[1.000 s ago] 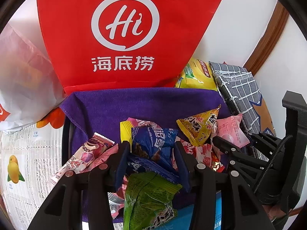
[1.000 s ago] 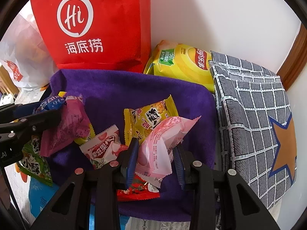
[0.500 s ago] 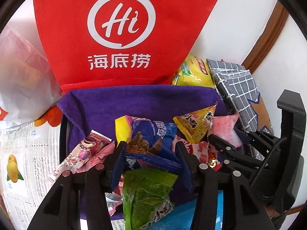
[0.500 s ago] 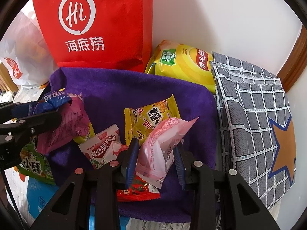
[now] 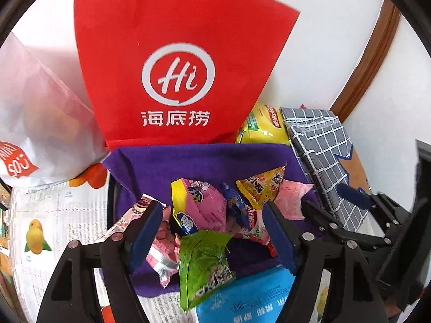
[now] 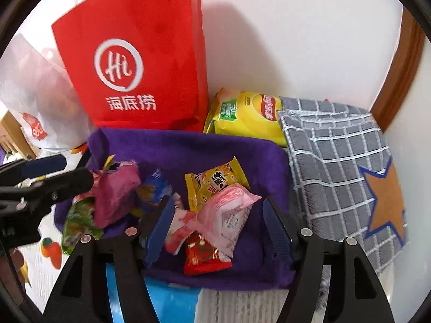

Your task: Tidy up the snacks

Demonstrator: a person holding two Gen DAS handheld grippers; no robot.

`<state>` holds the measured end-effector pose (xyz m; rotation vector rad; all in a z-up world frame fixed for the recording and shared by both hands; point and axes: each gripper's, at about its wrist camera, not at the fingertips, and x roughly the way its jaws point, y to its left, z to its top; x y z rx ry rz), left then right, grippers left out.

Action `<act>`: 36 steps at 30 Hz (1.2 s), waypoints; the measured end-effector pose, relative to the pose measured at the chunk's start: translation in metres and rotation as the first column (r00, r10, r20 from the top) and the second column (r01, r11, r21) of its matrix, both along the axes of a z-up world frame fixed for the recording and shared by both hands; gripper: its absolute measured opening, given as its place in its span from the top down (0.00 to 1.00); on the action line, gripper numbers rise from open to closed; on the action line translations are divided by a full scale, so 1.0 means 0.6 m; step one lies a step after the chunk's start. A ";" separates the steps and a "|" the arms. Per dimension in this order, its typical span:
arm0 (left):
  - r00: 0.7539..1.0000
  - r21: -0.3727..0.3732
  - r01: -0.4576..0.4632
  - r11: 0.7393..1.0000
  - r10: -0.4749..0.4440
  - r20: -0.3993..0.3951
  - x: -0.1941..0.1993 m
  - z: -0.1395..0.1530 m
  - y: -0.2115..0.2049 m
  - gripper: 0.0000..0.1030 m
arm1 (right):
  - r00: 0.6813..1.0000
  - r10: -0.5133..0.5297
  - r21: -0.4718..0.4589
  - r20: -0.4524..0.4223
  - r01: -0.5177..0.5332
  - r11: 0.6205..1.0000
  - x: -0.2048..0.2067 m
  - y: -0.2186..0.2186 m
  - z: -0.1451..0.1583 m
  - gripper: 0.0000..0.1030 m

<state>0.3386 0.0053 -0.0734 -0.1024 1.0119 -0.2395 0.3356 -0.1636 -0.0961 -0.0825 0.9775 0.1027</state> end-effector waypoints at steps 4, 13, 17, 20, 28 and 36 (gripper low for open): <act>1.000 0.011 0.018 1.000 -0.018 0.023 -0.021 0.030 -0.008 0.26 | 0.999 -0.005 0.003 0.039 0.005 1.000 -0.047 0.007 0.048 0.28; 0.998 0.022 0.027 0.999 -0.028 0.059 -0.126 0.075 -0.005 0.18 | 0.997 -0.060 0.005 0.057 0.060 0.998 -0.150 0.002 0.107 0.28; 0.996 0.042 0.008 0.999 -0.012 0.087 -0.184 0.092 0.001 0.17 | 0.996 -0.069 0.029 0.060 0.067 0.997 -0.206 -0.003 0.123 0.28; 0.993 0.049 -0.002 0.999 -0.004 0.115 -0.234 0.105 0.004 0.15 | 0.994 -0.078 0.055 0.074 0.074 0.996 -0.252 -0.010 0.133 0.28; 0.990 0.066 -0.022 0.998 0.012 0.141 -0.348 0.125 -0.010 0.14 | 0.984 -0.115 0.055 0.135 0.109 0.993 -0.374 -0.035 0.151 0.13; 0.982 0.086 -0.037 0.996 0.020 0.187 -0.452 0.159 -0.031 0.14 | 0.974 -0.151 0.099 0.168 0.135 0.986 -0.485 -0.065 0.178 0.06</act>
